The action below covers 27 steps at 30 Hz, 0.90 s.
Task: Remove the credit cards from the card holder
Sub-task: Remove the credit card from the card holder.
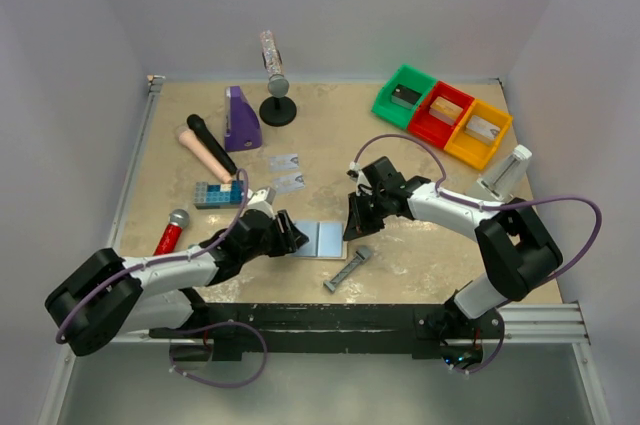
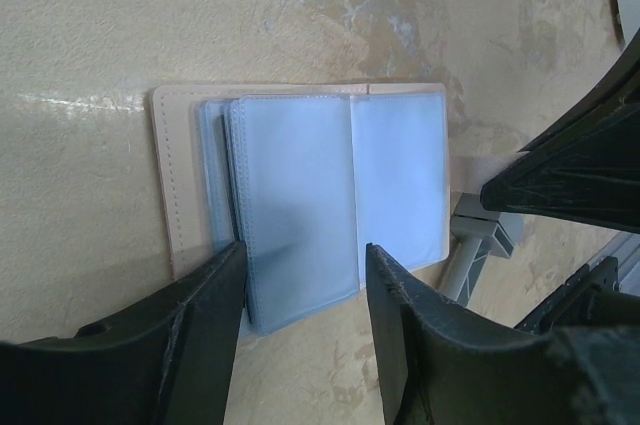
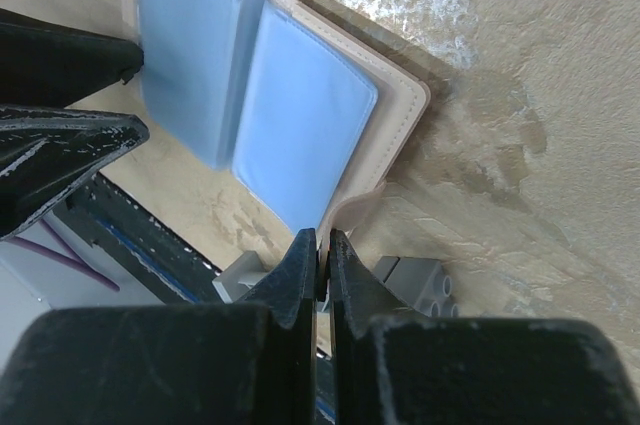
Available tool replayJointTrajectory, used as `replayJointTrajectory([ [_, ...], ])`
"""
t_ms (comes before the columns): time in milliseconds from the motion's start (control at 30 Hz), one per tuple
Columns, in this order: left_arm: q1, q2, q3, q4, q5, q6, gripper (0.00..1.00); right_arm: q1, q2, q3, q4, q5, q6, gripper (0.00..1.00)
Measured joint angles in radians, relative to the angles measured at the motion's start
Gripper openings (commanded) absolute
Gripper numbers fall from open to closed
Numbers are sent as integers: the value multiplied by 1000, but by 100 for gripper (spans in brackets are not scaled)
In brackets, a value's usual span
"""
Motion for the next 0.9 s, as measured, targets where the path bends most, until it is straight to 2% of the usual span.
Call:
replayJointTrajectory([
  [900,2,150,37,175,202,29,55,2,2,0,-2,-8,2,0],
])
